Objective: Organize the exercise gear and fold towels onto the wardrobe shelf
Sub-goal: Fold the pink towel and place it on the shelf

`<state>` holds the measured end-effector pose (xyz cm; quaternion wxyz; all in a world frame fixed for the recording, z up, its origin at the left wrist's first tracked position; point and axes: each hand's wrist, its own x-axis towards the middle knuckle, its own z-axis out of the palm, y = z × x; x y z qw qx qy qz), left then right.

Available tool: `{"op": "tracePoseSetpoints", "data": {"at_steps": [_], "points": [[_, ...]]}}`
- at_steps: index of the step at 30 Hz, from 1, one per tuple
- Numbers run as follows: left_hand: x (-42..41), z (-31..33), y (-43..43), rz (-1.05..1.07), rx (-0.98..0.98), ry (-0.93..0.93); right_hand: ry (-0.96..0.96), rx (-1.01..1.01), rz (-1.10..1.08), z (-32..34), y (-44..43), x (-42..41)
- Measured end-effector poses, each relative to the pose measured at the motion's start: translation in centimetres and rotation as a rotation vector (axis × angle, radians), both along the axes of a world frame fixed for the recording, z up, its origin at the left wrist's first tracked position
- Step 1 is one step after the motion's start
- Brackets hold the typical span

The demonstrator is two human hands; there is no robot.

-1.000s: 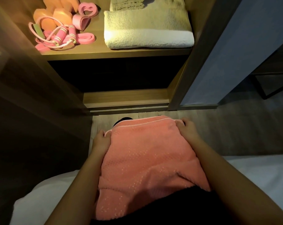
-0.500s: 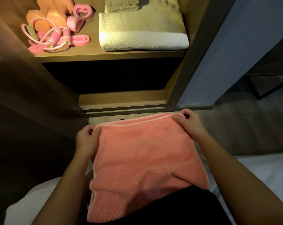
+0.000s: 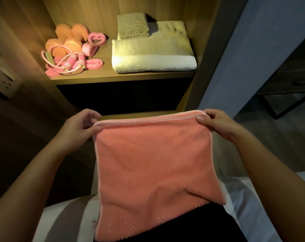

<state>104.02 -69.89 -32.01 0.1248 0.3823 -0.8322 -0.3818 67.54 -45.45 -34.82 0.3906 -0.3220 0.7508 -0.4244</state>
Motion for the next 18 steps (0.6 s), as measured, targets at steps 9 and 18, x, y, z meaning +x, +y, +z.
{"op": "tracePoseSetpoints", "data": {"at_steps": [9,18], "points": [[-3.7,8.4,-1.7,0.197,0.029,0.378,-0.036,-0.359,-0.068,9.8,-2.5,0.1],[-7.3,13.8,-3.0,0.312,-0.094,0.69,0.292,-0.653,-0.232,15.7,-4.6,-0.8]]}}
